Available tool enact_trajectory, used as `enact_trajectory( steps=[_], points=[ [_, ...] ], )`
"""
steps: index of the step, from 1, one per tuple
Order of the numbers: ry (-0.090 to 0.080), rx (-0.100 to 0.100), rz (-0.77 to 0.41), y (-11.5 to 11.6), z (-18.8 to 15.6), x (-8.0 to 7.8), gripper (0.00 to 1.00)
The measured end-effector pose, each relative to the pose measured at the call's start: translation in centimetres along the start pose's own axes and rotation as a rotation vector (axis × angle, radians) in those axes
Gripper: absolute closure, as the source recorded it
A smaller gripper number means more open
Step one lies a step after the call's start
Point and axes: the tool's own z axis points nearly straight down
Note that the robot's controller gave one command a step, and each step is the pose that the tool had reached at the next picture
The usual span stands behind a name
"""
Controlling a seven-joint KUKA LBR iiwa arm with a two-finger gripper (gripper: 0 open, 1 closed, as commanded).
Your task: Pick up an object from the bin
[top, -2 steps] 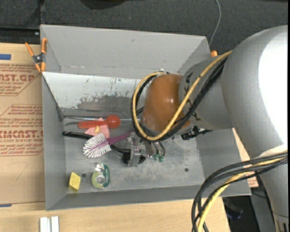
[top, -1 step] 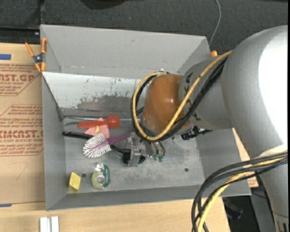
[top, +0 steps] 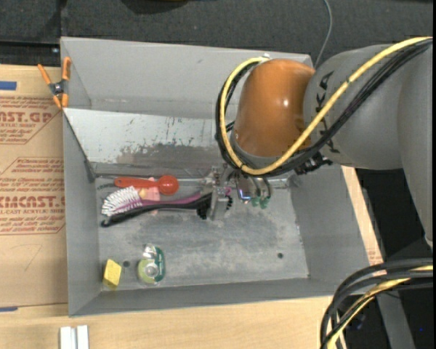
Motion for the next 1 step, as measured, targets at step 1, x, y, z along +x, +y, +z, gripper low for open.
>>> enact_trajectory(
  steps=[1],
  points=[
    [0.01, 0.0, 0.009, 0.85, -0.52, -2.51, 1.0]
  ],
)
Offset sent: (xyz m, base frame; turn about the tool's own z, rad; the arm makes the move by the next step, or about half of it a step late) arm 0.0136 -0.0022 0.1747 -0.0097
